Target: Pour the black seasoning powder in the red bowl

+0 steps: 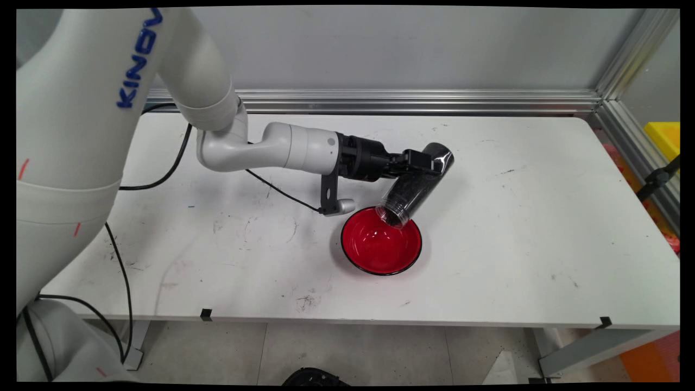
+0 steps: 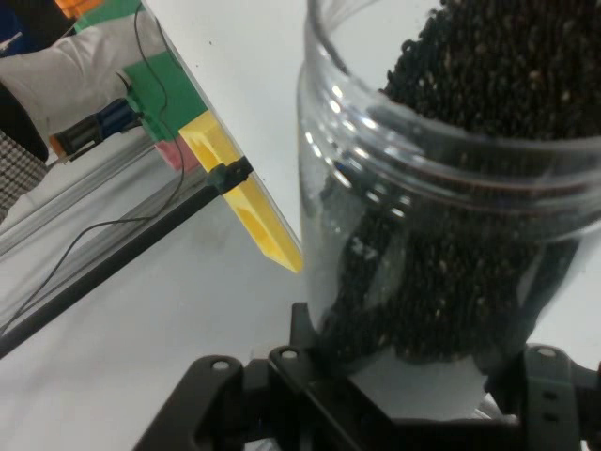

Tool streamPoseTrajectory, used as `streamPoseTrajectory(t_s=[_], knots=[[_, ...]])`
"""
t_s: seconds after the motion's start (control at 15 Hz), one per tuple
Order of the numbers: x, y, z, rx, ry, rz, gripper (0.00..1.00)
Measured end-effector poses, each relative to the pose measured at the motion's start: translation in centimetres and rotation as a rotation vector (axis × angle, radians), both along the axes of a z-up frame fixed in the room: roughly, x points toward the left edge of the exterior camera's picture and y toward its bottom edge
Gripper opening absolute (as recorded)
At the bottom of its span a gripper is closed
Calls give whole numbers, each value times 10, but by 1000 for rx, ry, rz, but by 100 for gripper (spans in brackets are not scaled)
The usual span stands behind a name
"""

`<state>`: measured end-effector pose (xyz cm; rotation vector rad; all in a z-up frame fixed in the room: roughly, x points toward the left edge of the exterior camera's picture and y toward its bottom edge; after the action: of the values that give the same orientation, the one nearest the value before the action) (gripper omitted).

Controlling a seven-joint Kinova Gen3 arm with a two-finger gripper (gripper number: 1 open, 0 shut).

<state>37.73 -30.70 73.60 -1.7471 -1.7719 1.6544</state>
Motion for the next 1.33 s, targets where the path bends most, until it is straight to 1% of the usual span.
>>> streamPoseTrajectory(t_s=[1.33], knots=[[-7,-3,-16,-67,-31,-54,0]])
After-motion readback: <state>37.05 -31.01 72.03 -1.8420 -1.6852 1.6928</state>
